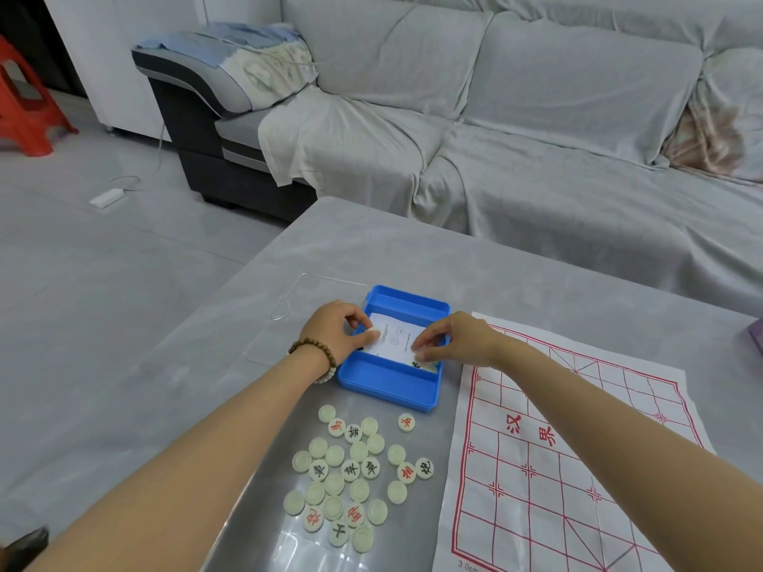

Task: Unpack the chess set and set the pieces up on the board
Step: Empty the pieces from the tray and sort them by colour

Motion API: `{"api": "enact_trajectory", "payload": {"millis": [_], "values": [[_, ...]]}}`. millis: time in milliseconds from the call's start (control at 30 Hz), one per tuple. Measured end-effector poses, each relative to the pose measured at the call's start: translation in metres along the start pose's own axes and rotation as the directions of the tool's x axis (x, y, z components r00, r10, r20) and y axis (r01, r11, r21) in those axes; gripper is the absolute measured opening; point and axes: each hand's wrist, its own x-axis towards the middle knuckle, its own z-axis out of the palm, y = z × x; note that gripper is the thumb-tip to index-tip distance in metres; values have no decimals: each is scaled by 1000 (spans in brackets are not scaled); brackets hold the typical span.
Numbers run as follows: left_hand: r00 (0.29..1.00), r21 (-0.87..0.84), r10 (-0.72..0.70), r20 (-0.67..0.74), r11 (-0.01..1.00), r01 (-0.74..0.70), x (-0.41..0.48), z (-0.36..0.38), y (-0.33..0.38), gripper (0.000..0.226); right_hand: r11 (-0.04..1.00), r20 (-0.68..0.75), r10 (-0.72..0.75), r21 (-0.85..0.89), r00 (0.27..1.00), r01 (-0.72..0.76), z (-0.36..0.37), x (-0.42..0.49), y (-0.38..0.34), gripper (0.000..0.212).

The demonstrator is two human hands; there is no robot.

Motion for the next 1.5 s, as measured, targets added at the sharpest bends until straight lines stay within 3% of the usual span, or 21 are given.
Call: {"api": "enact_trajectory", "payload": {"millis": [367, 467, 567, 633, 700, 767, 900, 1033, 1133, 1267, 1400, 1500], "values": [[996, -98, -7, -84, 995, -1, -10, 8, -5, 13, 984, 82, 29, 175, 996, -44, -3, -6, -4, 11], [996, -204, -31, -79, 979, 15, -14, 2, -3, 11, 972, 77, 40, 229, 996, -56, -3, -11, -4, 12], [993, -307, -65, -95, 951, 33, -27, -13, -2, 11, 959, -130, 53, 281, 990, -14, -3, -18, -5, 11], [993, -331, -66, -98, 943, 30, -43, -25, -5, 13, 964, -318, 32, 259, 948, 54, 0, -28, -13, 13], [995, -327, -63, -78, 945, 34, -62, -35, -13, 15, 944, -373, -36, 291, 927, 154, 13, -44, -32, 12], [996, -319, -77, -54, 946, 56, -80, -40, -24, 13, 919, -325, -87, 340, 942, 202, 38, -58, -52, 12], [993, -309, -115, -14, 945, 105, -107, -39, -40, 13, 878, -242, 60, 474, 969, 64, 90, -66, -66, 8], [990, -305, -142, -24, 944, 128, -118, -36, -44, 11, 898, -358, 119, 437, 926, 54, 97, -54, -62, 7], [992, -231, -123, -16, 966, 116, -120, -35, -44, 8, 886, -322, 129, 463, 938, 37, 93, -47, -57, 9], [999, -38, -51, -13, 998, 51, -117, -36, -42, 9, 963, -255, 62, 270, 965, 10, 96, -45, -55, 11], [996, -30, 18, -92, 999, -20, -98, -36, -34, 15, 963, -425, -2, 242, 905, 116, 83, -41, -49, 3], [996, 3, 65, -54, 998, -65, -74, -35, -20, 29, 966, -521, 17, 228, 853, 120, 58, -34, -30, 13]]}}
